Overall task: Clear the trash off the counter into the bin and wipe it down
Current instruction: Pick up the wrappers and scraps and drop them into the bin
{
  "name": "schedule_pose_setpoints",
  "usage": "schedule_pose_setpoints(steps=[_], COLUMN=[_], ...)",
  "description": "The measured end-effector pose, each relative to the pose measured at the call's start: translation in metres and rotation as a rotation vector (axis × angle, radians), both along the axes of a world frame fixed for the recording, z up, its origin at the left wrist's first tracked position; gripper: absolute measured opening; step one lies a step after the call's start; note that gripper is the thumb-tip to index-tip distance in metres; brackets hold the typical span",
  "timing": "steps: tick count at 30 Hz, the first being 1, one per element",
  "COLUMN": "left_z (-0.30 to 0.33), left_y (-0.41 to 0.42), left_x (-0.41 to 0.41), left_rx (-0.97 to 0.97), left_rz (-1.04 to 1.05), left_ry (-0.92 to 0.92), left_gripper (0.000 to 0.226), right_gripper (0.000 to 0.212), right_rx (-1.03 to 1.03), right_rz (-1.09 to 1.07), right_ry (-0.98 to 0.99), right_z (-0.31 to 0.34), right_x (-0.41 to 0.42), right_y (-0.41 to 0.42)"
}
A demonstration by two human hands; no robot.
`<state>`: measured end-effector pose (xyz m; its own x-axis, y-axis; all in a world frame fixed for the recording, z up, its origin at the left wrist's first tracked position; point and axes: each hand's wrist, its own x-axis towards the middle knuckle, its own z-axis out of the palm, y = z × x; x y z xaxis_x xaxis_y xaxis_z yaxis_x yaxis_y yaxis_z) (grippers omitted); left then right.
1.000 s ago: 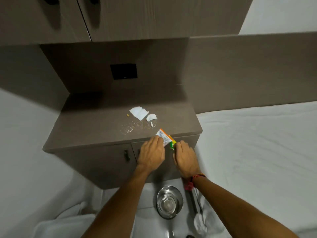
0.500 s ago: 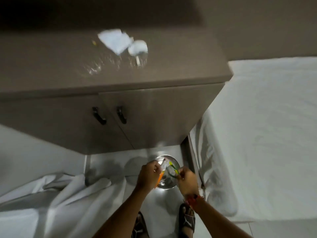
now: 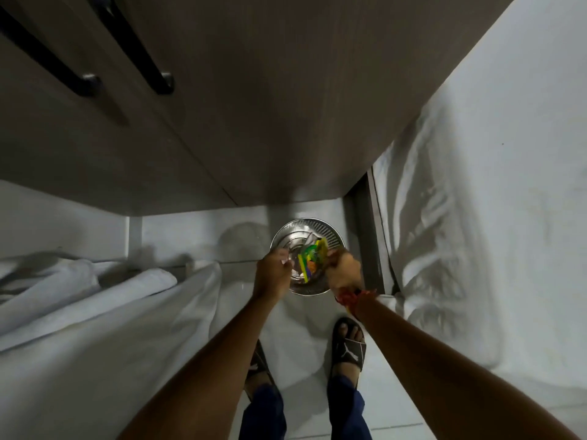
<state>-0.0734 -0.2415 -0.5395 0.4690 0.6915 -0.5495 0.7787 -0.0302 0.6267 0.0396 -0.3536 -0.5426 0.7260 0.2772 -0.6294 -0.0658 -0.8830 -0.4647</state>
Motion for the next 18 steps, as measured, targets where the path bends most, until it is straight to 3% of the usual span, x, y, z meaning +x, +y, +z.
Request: schedule_pose_setpoints(steps=[4, 8, 12, 18], left_z=[0.040, 0.121, 0.231, 0.401], left_y=[0.019, 0.043, 0.067, 0.109], left_x=[0.002, 0.007, 0.005, 0.014], left_rx=[0.114, 0.355, 0.646, 0.981], left_rz=[-0.044, -0.181, -0.280, -0.331], left_ry=[-0.034, -0.073, -0.166, -0.358], left_gripper=[0.015, 0.027, 0.032, 0.022], right_gripper=[0.016, 0.023, 0.024, 0.009], right_rx=[0.027, 0.188, 0.299, 0.646], right_rz=[0.107, 0.397, 0.640, 0.737], right_ry=[-0.159, -0.403, -0.626, -0.835], right_z=[0.044, 0.128, 0.245, 0.428], right_x=[0.000, 0.010, 0.022, 0.031], right_y=[0.017, 0.044, 0.076, 0.112])
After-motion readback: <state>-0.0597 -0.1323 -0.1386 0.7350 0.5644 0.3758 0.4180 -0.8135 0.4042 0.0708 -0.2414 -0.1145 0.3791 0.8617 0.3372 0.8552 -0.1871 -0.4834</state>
